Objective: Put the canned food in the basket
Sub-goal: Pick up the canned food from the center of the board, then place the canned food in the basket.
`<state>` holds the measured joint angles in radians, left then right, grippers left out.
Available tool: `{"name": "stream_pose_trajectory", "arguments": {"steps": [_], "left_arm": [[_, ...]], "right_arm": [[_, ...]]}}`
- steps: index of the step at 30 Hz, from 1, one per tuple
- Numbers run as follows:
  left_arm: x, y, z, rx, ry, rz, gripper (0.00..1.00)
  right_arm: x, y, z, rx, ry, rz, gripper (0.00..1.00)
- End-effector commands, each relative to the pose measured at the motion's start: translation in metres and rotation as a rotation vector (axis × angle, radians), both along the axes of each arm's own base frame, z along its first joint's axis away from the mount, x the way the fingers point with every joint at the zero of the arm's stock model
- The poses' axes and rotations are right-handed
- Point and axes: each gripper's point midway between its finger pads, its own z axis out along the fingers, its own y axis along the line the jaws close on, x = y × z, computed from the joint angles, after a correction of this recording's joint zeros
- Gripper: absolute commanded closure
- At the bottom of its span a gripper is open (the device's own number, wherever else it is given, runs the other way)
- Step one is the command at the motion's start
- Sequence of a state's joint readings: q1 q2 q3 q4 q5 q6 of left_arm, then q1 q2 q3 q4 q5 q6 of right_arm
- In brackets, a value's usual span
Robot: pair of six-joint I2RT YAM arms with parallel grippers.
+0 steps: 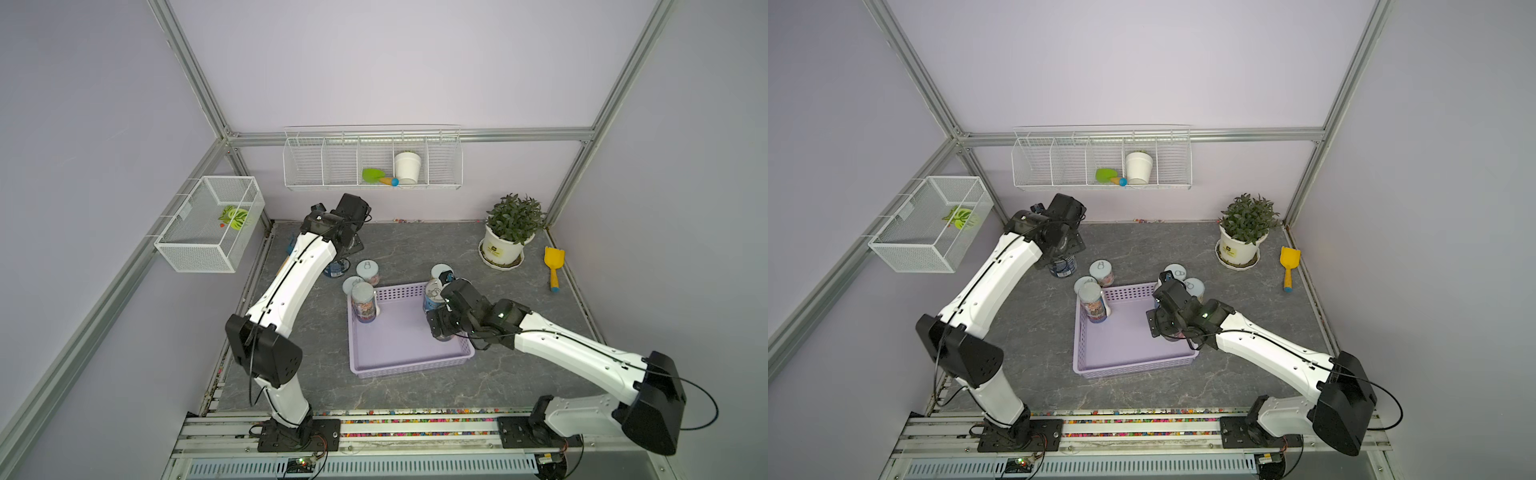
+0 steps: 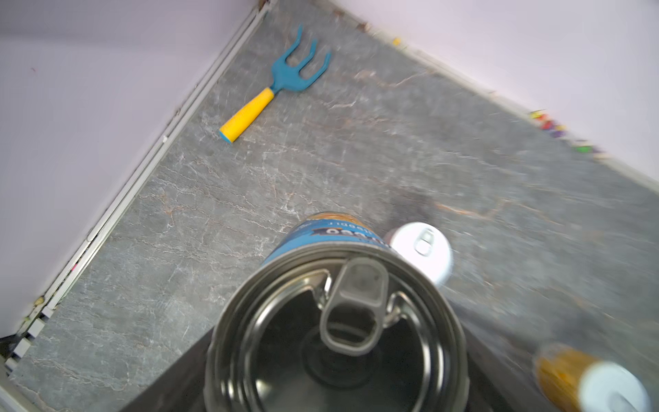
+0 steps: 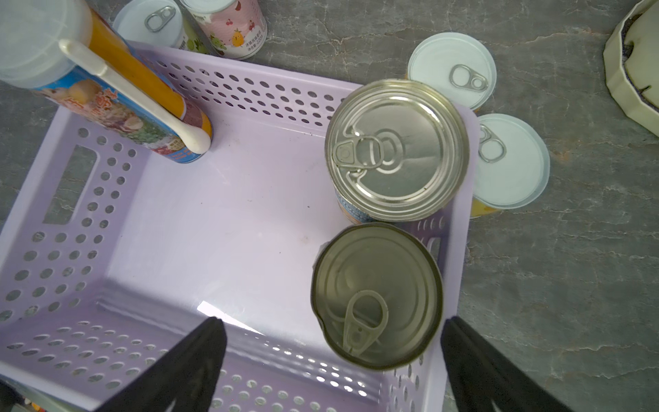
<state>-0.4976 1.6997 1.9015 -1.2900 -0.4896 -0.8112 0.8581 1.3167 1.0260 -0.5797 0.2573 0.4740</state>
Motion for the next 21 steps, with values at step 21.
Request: {"name": "stream_pose_trajectory", "arguments": {"steps": [21], "left_arm": [[-0.146, -0.070, 0.004, -0.290, -0.075, -0.423, 0.21]], "right_arm": [[-0.002, -0.052, 0.042, 0.062, -0.223, -0.160, 0.03]]}}
